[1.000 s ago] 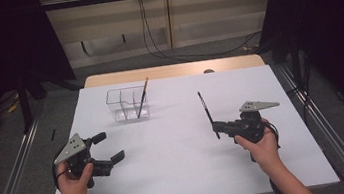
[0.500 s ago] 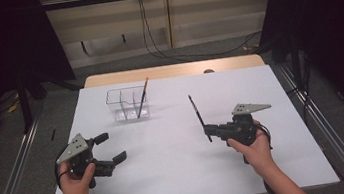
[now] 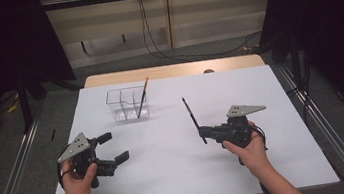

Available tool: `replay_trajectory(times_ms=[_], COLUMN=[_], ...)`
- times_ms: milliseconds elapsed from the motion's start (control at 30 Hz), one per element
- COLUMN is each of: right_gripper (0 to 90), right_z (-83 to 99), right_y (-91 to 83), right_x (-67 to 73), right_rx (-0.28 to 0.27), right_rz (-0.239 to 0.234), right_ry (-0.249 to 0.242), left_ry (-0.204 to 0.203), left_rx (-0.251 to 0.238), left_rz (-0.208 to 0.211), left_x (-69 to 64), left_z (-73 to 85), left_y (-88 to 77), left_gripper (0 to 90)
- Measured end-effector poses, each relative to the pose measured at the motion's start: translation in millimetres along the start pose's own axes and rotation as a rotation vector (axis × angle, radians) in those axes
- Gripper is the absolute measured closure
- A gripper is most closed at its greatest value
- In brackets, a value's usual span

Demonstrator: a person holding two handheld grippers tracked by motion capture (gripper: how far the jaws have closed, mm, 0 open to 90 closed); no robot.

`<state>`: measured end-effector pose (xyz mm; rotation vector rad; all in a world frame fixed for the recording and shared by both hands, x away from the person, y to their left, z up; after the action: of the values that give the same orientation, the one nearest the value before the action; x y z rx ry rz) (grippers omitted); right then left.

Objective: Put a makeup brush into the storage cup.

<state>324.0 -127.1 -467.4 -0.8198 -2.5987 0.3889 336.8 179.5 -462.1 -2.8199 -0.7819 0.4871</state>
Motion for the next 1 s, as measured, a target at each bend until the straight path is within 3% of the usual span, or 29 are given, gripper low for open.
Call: replay_trajectory(times_ms=[467,700,1000], right_gripper=[84.6,84.6,84.6], right_z=[4.7,6.1,6.8], right_y=[5.7,7.2,8.2], right_x=[5.8,8.2,9.3], right_rx=[0.02,0.023,0.026], right_rz=[-0.01,-0.018,-0.02], right_ry=[-0.01,-0.014,-0.016], left_ry=[-0.046,-0.045,-0.115], left_rx=[-0.014,-0.002,0.026], left_rz=[0.053,0.084,0.111], left_x=[-13.3,-20.9,-30.3], left_z=[-12.1,-16.2,-18.1], left_y=[17.4,32.0,56.0], left_gripper=[0.0,0.0,0.0])
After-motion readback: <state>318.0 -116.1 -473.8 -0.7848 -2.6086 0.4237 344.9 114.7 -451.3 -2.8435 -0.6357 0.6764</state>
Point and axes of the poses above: each handheld gripper's, and its own axes: y roughly forward along the jaws, z roughly out of its underside, x roughly to its left, the point moved 8 cm from there along y, roughly forward along the jaws, and after that the axes turned 5 degrees about -y, right-handed, at the moved point
